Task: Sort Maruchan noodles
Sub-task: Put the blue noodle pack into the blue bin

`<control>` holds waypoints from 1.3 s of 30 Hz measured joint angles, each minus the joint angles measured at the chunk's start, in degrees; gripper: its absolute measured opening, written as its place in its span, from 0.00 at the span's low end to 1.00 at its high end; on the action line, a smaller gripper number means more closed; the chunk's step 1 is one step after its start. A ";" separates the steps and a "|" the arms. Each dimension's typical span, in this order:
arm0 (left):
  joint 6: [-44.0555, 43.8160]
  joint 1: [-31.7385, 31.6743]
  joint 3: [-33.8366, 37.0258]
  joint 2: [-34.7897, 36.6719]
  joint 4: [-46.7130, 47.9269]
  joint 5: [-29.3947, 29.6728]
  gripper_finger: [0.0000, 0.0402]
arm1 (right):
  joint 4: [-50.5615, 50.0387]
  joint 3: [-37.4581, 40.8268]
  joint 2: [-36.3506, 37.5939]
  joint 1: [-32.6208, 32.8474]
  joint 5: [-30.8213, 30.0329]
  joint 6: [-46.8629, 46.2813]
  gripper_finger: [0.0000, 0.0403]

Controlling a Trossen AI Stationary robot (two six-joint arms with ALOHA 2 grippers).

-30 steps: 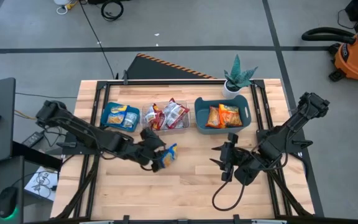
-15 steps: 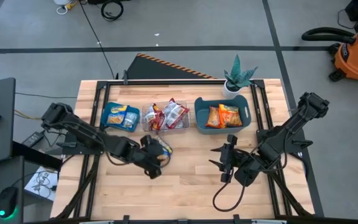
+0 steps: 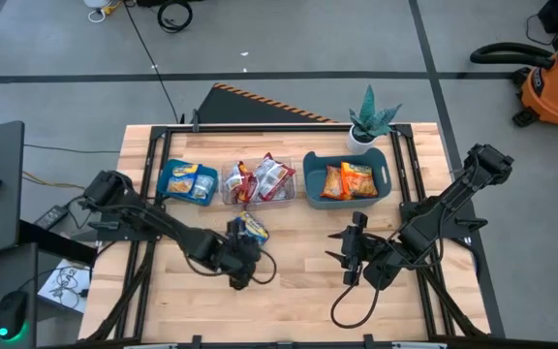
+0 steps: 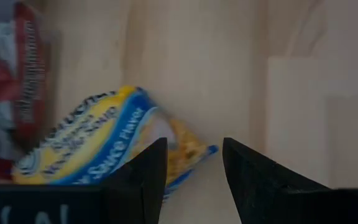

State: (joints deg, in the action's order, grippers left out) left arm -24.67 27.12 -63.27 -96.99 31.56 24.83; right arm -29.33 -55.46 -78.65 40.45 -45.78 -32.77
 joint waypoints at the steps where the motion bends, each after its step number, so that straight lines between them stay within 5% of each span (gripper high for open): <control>1: 0.80 0.05 -1.36 -0.86 2.22 0.35 0.41 | 0.15 0.00 0.00 -0.13 0.35 0.04 0.49; 11: 9.06 0.65 -7.19 -9.33 19.42 5.22 0.57 | 1.02 -0.02 0.00 -0.38 2.54 -0.04 0.49; 15: 14.92 1.94 -7.27 -10.44 18.12 10.54 0.62 | 1.00 -0.02 0.00 -0.40 2.61 0.01 0.49; 26: 22.86 2.68 -4.14 -11.15 14.64 8.57 0.69 | 1.50 -0.02 0.00 -0.39 2.56 0.18 0.49; 39: 17.43 4.39 -8.22 -10.97 10.81 -7.55 0.59 | 1.43 -0.02 0.00 -0.38 2.84 0.37 0.49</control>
State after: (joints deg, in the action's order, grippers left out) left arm -7.24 31.51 -71.49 -107.96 42.37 17.28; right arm -27.90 -55.48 -78.65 40.07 -42.94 -32.40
